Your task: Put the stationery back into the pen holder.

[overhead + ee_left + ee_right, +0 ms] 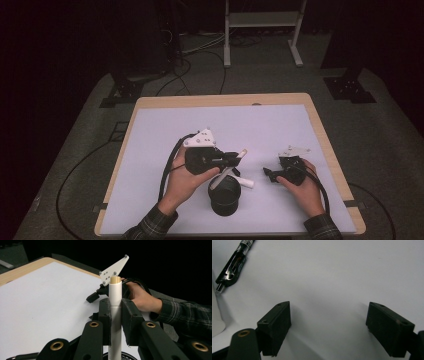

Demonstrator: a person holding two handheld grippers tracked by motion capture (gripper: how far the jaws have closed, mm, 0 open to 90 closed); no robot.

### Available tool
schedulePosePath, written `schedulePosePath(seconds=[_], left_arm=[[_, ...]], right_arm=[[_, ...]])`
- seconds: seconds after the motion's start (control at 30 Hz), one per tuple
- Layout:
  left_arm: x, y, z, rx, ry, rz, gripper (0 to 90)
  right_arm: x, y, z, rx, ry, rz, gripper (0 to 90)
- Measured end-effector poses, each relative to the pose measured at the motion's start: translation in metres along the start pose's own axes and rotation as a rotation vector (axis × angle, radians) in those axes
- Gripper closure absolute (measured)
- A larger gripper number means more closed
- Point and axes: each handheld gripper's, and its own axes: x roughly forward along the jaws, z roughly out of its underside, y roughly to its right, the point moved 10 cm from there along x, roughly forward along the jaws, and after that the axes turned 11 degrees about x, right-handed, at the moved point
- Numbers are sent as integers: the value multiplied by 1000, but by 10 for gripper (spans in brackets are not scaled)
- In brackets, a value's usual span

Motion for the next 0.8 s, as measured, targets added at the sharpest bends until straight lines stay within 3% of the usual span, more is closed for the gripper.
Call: schedulePosePath(seconds=[0.47, 0.8], left_arm=[[3, 0, 9, -6, -25, 7, 779], [-2, -1, 15, -18, -39, 5, 851]], right_arm=[[0, 0, 0, 0, 0, 0, 187], [0, 0, 0, 0, 0, 0, 188]])
